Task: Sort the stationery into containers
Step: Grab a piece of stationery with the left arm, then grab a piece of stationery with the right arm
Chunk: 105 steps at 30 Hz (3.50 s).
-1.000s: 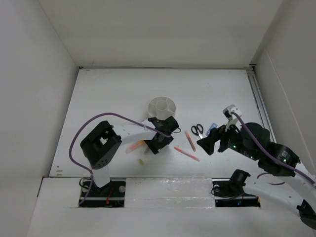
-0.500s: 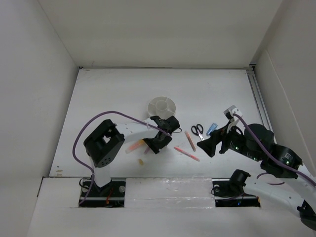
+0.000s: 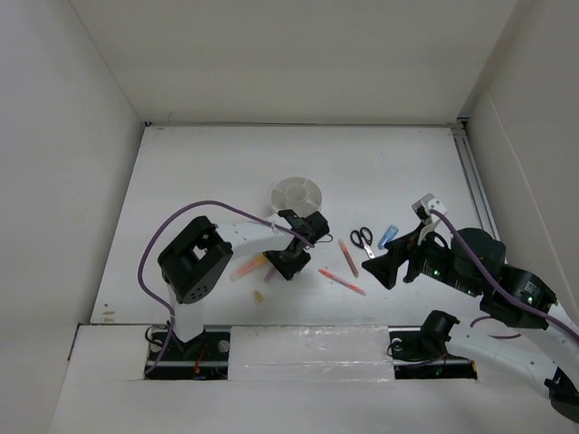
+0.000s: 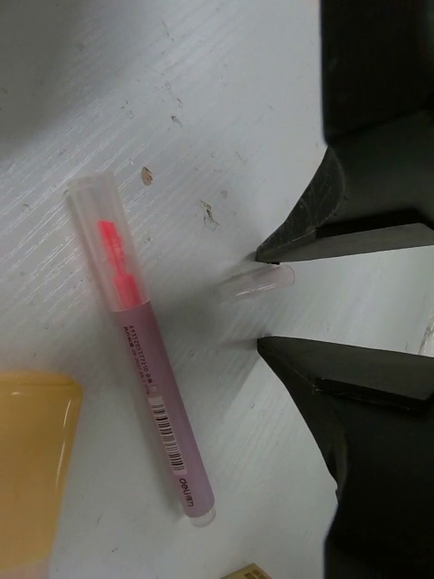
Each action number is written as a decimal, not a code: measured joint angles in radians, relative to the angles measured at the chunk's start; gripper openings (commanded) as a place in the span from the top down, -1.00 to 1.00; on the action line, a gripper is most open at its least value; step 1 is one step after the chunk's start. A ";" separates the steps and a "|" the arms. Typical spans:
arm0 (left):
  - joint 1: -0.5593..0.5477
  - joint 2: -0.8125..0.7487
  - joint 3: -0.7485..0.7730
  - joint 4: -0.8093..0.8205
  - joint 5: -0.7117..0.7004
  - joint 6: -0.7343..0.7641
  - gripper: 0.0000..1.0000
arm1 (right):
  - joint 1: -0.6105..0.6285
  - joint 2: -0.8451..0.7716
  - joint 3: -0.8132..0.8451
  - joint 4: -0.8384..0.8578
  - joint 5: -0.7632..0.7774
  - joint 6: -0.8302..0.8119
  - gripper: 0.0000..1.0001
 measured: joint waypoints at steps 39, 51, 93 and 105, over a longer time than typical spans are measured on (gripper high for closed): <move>0.344 -0.748 -0.111 0.179 -0.201 0.586 1.00 | 0.003 0.446 -0.053 0.085 0.024 0.043 -0.77; 0.348 -0.833 -0.113 0.144 -0.196 0.800 1.00 | 0.008 0.689 -0.236 0.294 0.023 0.072 -0.71; 0.348 -0.953 -0.149 0.103 -0.221 0.874 1.00 | 0.048 0.827 -0.280 0.279 0.100 0.327 -0.65; 0.348 -0.957 -0.149 0.108 -0.215 0.888 1.00 | 0.192 0.897 -0.236 0.202 0.215 0.377 -0.32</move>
